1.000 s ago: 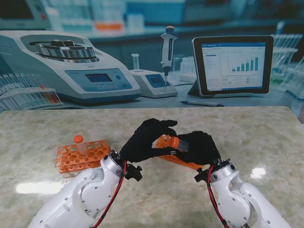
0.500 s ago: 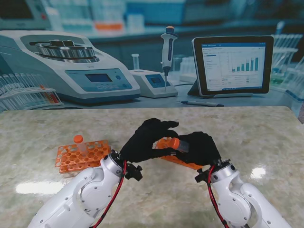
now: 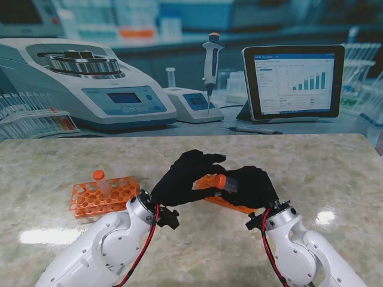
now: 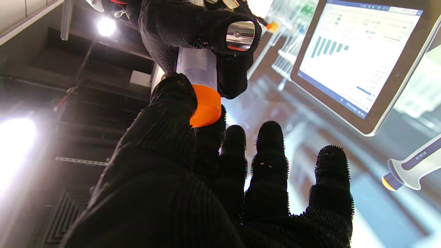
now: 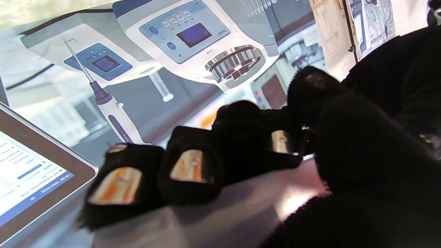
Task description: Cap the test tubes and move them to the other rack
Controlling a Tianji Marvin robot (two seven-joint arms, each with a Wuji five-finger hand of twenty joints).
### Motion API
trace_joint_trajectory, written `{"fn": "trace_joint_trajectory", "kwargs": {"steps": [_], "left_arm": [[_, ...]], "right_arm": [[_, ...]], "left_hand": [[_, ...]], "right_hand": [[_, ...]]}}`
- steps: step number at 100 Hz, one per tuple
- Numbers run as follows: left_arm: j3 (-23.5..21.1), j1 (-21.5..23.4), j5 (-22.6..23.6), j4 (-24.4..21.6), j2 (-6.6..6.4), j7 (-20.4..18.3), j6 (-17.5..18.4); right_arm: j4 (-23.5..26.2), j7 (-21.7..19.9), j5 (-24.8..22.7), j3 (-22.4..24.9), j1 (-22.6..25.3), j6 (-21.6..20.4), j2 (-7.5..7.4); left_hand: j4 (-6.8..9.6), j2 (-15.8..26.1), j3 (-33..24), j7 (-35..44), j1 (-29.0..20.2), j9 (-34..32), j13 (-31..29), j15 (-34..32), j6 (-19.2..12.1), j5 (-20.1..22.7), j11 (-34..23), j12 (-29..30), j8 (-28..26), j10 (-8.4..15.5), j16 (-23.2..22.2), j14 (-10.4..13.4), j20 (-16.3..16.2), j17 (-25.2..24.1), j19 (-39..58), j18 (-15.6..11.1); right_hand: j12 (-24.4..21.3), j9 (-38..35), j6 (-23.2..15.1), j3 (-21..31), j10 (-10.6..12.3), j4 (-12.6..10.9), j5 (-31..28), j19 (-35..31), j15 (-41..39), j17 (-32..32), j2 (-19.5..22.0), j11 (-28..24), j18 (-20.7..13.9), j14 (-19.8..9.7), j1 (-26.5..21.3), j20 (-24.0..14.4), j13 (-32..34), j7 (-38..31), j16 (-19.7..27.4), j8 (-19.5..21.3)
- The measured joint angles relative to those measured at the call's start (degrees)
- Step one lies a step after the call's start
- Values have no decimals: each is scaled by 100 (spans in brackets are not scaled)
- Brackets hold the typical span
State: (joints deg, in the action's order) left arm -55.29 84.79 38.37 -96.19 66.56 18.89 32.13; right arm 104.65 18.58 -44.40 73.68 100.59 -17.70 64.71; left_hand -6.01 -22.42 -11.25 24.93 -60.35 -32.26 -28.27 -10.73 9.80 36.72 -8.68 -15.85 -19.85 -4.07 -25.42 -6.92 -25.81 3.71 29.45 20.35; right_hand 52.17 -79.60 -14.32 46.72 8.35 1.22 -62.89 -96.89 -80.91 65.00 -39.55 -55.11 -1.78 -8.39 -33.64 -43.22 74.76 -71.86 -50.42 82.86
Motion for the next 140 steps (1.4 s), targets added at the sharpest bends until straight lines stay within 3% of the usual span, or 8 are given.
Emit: {"fn": "trace_joint_trajectory", "kwargs": {"steps": [102,109,116,120,121,125,129,140], "left_arm": [[-10,55,-257,-23,-39,-353,230],[-25,64,-268,-23,-39,-383,261],[-45,79,-292,-29,-41,-427,288],[-56,90,-304,-36,-44,-457,305],[-58,93,-306,-39,-46,-466,310],[-62,109,-311,-53,-53,-506,330],[-68,128,-311,-65,-59,-536,349],[-93,178,-311,-93,-70,-574,386]], "right_arm": [[5,-25,-7,-6,10,-20,-4],[6,-25,-6,-8,11,-22,-4],[9,-31,-6,-10,12,-28,-4],[11,-33,-6,-12,12,-30,-4],[12,-33,-6,-12,12,-31,-4],[19,-33,-4,-12,10,-31,-4],[27,-33,-2,-12,7,-31,-3],[34,-41,5,-19,-6,-30,-2]], "left_hand": [[20,56,-559,-363,-370,88,332,211,-24,-407,98,43,273,3,209,-90,0,-221,-41,0],[70,58,-562,-396,-370,126,371,233,-170,-409,117,171,274,3,245,-118,0,-234,-67,0],[70,68,-563,-401,-371,145,395,274,-545,-412,149,175,274,3,273,-132,0,-278,-120,0],[178,139,-586,-357,-493,170,436,307,-1288,-397,159,180,274,3,308,-182,0,-290,-169,-1],[185,207,-605,-209,-529,170,437,310,-1707,-299,162,180,274,5,327,-232,0,-292,-194,-2],[198,309,-635,-73,-594,170,437,334,-2120,-152,164,181,274,5,344,-240,0,-301,-222,-4],[315,367,-635,-14,-597,170,451,352,-2237,-139,164,183,274,5,364,-241,0,-325,-263,-5],[316,368,-633,-13,-597,171,511,383,-2290,-139,166,231,274,5,406,-245,0,-346,-321,-5]], "right_hand": [[0,0,-22,-6,1,0,0,0,0,-1,0,0,0,0,0,0,0,0,0,0],[0,0,-24,-7,1,0,0,0,-1,-3,0,0,0,0,0,0,0,0,0,0],[0,0,-25,-8,1,0,0,0,-1,-6,0,0,0,0,0,0,0,0,-1,0],[0,0,-26,-8,2,0,0,0,-1,-8,0,0,0,0,0,0,0,0,-1,0],[0,0,-26,-8,2,0,0,0,-1,-8,0,0,0,0,0,0,0,0,-1,0],[0,0,-26,-8,2,0,0,0,-1,-9,0,0,0,0,0,0,0,0,-1,0],[0,0,-26,-8,2,0,0,0,-1,-8,0,0,0,0,0,0,0,0,-1,0],[0,0,-26,-9,2,0,0,0,-1,-8,0,0,0,0,0,0,0,0,-1,0]]}}
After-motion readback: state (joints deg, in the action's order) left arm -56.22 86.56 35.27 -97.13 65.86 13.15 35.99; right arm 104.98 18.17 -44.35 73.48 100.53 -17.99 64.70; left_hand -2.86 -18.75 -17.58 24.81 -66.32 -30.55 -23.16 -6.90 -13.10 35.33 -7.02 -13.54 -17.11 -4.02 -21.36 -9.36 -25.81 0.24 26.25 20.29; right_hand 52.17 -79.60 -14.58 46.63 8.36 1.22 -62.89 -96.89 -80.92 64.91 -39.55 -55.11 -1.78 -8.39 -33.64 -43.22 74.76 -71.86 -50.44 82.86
